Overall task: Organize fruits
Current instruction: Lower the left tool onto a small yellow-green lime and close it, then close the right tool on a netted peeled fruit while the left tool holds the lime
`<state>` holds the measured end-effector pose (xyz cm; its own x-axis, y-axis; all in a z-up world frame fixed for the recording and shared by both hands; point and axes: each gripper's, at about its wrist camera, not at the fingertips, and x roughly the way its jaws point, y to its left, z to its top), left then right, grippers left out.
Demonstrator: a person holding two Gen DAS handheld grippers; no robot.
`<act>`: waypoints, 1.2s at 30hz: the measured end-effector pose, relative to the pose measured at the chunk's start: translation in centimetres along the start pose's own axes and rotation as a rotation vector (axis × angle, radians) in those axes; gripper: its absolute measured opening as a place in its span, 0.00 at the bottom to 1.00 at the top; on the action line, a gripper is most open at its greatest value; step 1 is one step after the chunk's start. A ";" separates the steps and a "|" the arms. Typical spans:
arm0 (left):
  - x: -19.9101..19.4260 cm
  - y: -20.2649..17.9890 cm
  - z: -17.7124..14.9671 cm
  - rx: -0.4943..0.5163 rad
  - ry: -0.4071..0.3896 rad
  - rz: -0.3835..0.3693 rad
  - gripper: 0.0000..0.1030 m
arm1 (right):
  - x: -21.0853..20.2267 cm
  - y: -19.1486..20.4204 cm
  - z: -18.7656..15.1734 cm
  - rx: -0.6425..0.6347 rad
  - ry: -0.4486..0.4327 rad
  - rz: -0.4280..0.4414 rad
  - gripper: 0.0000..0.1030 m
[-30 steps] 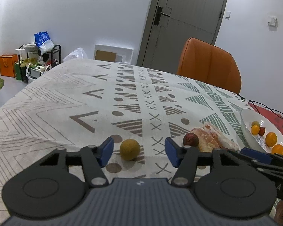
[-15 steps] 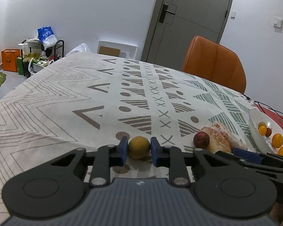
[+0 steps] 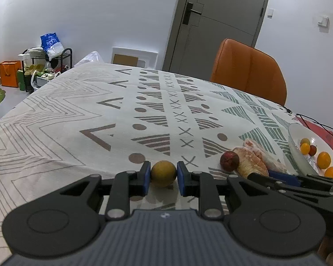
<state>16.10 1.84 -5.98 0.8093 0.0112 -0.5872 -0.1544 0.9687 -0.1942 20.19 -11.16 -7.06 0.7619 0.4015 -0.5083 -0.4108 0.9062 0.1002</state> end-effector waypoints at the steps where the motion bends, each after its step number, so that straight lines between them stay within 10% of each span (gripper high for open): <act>1: -0.1 -0.1 0.0 0.002 -0.001 0.000 0.23 | -0.2 -0.1 -0.1 0.003 0.000 -0.001 0.26; 36: -1.8 0.8 0.2 0.028 -0.048 0.031 0.23 | -1.0 0.6 -0.7 -0.031 0.009 -0.021 0.29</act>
<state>14.58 2.64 -4.93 0.8308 0.0529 -0.5541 -0.1648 0.9742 -0.1542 18.85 -11.16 -7.08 0.7658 0.3810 -0.5180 -0.4102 0.9099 0.0628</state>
